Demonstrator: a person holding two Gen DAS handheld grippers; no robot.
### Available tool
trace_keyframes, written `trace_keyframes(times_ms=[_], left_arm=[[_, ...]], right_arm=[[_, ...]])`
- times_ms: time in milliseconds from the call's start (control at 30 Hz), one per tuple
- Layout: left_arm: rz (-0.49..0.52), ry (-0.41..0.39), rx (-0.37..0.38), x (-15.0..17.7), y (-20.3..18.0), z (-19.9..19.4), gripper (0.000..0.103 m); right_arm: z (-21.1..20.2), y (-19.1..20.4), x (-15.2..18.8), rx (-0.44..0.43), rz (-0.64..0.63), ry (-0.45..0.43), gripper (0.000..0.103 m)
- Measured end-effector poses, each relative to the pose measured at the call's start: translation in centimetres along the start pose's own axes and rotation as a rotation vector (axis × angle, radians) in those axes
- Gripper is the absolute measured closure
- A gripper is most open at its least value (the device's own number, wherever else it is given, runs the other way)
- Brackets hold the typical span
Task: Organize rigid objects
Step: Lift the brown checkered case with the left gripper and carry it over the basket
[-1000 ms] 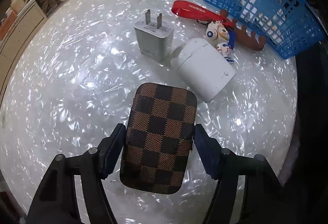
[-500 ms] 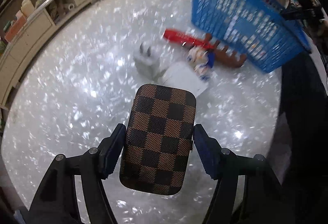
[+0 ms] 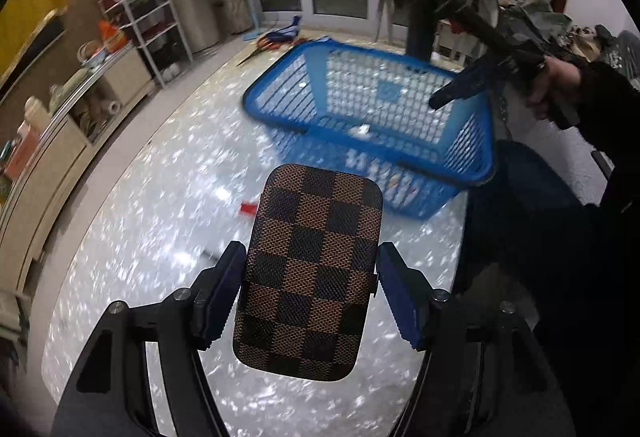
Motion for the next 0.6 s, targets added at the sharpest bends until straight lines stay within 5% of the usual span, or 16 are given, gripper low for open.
trace_keyframes(times_ms=[600], left_arm=[[0.106,-0.078,0.131,-9.7,-7.0,6.4,0.032]], right_arm=[[0.2,-0.3,-0.2,-0.044,-0.007,-0.014,0.095]])
Point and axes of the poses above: each gripper's, at about its wrist camera, not at the fingertips, and z roughly the way its jaws point, y to its left, x to its underside, the point moved 2 cm from there along z, roughly the way its jaws point, and after that the axes turned 11 degrees about -y, right-handed, at the moved point
